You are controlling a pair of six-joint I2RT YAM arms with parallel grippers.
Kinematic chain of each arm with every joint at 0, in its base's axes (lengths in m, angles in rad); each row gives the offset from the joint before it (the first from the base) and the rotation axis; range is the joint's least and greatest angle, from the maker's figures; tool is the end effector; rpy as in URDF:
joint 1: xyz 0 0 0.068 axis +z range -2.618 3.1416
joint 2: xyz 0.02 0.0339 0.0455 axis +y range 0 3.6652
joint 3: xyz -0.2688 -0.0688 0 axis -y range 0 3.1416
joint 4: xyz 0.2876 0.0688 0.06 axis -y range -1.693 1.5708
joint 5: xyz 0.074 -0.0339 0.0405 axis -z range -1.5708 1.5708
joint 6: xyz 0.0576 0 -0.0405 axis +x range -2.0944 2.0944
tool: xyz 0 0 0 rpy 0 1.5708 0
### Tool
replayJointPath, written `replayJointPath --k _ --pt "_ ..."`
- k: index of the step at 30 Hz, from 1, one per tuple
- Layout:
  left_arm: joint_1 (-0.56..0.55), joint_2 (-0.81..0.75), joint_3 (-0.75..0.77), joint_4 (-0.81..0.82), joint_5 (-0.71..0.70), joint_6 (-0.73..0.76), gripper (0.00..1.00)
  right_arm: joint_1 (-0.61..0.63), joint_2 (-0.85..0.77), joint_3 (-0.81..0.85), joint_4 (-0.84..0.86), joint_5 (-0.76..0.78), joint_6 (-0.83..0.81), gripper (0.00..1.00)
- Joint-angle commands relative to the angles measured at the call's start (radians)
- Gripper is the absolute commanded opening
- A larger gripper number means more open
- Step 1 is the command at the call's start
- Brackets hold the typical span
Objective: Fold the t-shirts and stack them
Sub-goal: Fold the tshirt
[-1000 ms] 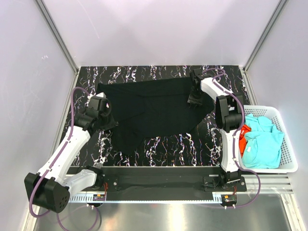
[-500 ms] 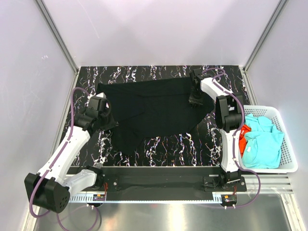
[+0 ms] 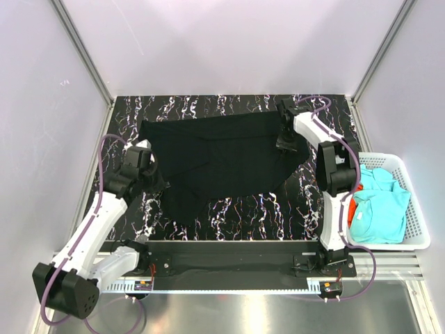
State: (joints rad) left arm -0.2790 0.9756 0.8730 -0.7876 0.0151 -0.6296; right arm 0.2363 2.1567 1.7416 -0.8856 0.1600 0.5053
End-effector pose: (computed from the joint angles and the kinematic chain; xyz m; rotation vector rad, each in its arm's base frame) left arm 0.2346 -0.0681 0.2640 -0.4305 2.4690 -0.4064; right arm 0.4794 0.1060 0.1503 0.4103 2.8020 -0.0722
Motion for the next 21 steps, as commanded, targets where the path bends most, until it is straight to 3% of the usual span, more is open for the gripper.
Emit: replayJointPath --k 1,12,21 --pt "0.014 -0.057 -0.038 0.019 0.028 -0.03 0.0 -0.002 -0.133 -0.063 -0.013 0.067 0.019 0.0" --pt "0.081 -0.121 -0.032 -0.016 0.04 -0.024 0.0 -0.081 -0.29 -0.241 0.0 0.056 0.006 0.0" --pt "0.164 0.046 0.162 0.004 0.031 0.053 0.0 -0.186 -0.304 -0.166 0.013 0.036 -0.028 0.0"
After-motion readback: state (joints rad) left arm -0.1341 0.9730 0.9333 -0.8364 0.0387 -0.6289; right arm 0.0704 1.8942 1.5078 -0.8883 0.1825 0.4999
